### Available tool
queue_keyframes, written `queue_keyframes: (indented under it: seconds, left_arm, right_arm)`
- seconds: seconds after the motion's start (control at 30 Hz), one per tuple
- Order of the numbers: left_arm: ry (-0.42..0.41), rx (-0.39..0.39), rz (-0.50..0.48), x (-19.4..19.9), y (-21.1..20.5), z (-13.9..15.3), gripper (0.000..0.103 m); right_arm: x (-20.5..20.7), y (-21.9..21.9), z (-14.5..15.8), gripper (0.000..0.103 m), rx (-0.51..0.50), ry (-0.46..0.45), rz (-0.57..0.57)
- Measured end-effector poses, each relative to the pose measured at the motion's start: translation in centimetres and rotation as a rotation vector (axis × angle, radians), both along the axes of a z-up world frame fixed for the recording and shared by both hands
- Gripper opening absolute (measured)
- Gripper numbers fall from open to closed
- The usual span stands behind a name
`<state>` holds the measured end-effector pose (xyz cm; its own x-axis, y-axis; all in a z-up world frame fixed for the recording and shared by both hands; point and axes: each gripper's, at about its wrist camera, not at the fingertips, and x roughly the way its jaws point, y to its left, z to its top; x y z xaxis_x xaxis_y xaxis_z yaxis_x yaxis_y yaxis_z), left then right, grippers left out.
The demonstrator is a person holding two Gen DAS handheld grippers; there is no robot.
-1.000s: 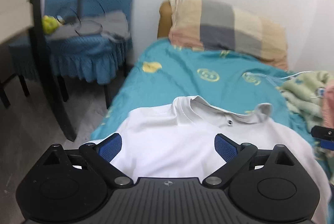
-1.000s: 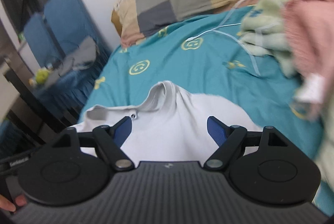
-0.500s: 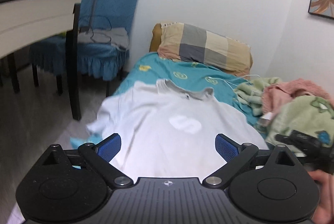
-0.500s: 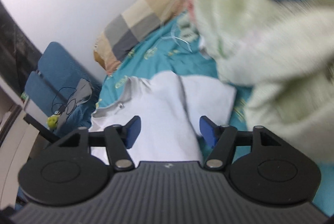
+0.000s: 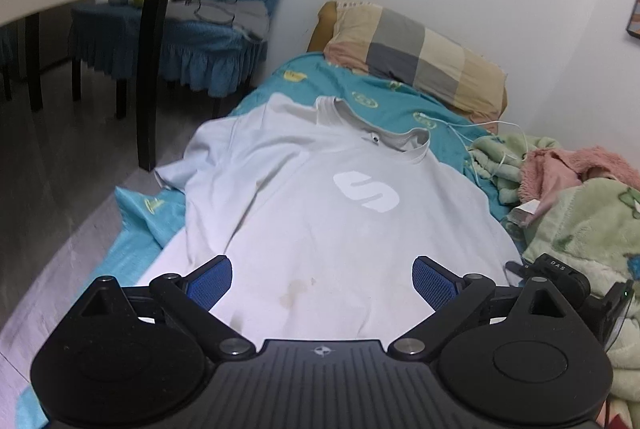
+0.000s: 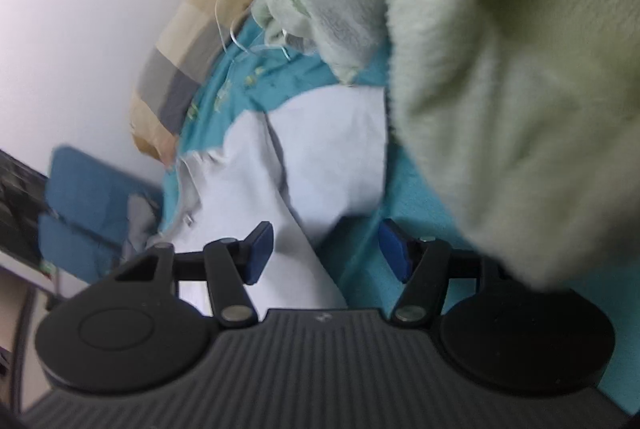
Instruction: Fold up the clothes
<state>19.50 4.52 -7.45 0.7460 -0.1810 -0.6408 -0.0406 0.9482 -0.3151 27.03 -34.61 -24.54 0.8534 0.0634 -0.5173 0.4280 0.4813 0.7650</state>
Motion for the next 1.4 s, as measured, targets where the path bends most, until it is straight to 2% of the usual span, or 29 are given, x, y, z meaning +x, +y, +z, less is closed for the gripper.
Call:
queue_keyframes:
  seconds: [0.2,0.3,0.4,0.43,0.47,0.5,0.53,0.6,0.77,0.87,0.93,1.07,1.13,1.27,1.4]
  left_arm:
    - [0.012,-0.052,0.035,2.2,0.5,-1.2,0.098]
    - [0.033,-0.078,0.064,3.0,1.1,-1.9,0.098]
    - [0.054,-0.104,0.092,3.8,1.7,-2.6,0.098]
    - [0.058,-0.112,0.096,4.0,1.8,-2.7,0.098]
    - [0.061,-0.12,0.097,4.1,1.9,-2.9,0.098]
    - [0.062,-0.123,0.098,4.2,2.0,-2.9,0.098]
    - [0.06,-0.124,0.099,4.2,2.0,-2.9,0.098]
    - [0.056,-0.122,0.099,4.2,2.1,-2.9,0.098]
    - [0.042,-0.106,0.096,3.7,2.3,-2.5,0.098]
    - [0.036,-0.102,0.096,3.3,2.5,-2.1,0.098]
    - [0.03,-0.097,0.094,3.2,2.5,-1.9,0.098]
    - [0.021,-0.085,0.096,3.2,2.8,-1.5,0.098]
    - [0.018,-0.078,0.097,3.3,3.0,-1.4,0.098]
    - [0.013,-0.079,0.11,3.4,3.8,-1.3,0.098]
    - [0.017,-0.089,0.13,3.5,4.8,-1.5,0.098]
  right_arm:
    - [2.7,0.3,-0.9,0.062,0.036,-0.07,-0.054]
    - [4.6,0.4,-1.3,0.06,-0.022,-0.064,-0.119]
    - [6.4,0.3,-1.1,0.059,-0.121,-0.013,-0.188]
    - [6.9,0.2,-1.0,0.053,-0.148,0.012,-0.217]
    - [7.5,0.1,-0.9,0.042,-0.158,0.043,-0.235]
    - [8.1,-0.1,-0.7,0.019,-0.169,0.074,-0.252]
    - [8.7,-0.1,-0.5,0.013,-0.182,0.103,-0.267]
    - [9.4,0.6,0.7,0.007,-0.268,0.117,-0.26]
    - [9.9,3.3,6.4,0.007,-0.644,0.12,-0.233]
    - [10.4,3.2,9.2,0.007,-0.807,0.137,-0.214]
    - [10.8,2.7,10.5,0.007,-0.875,0.165,-0.206]
    - [10.6,3.0,13.0,0.007,-0.967,0.139,-0.171]
    - [10.8,4.5,14.2,0.007,-0.99,0.11,-0.137]
    - [12.6,9.6,15.1,0.007,-0.989,0.047,-0.033]
    - [13.5,15.3,13.8,0.007,-0.973,0.021,0.107]
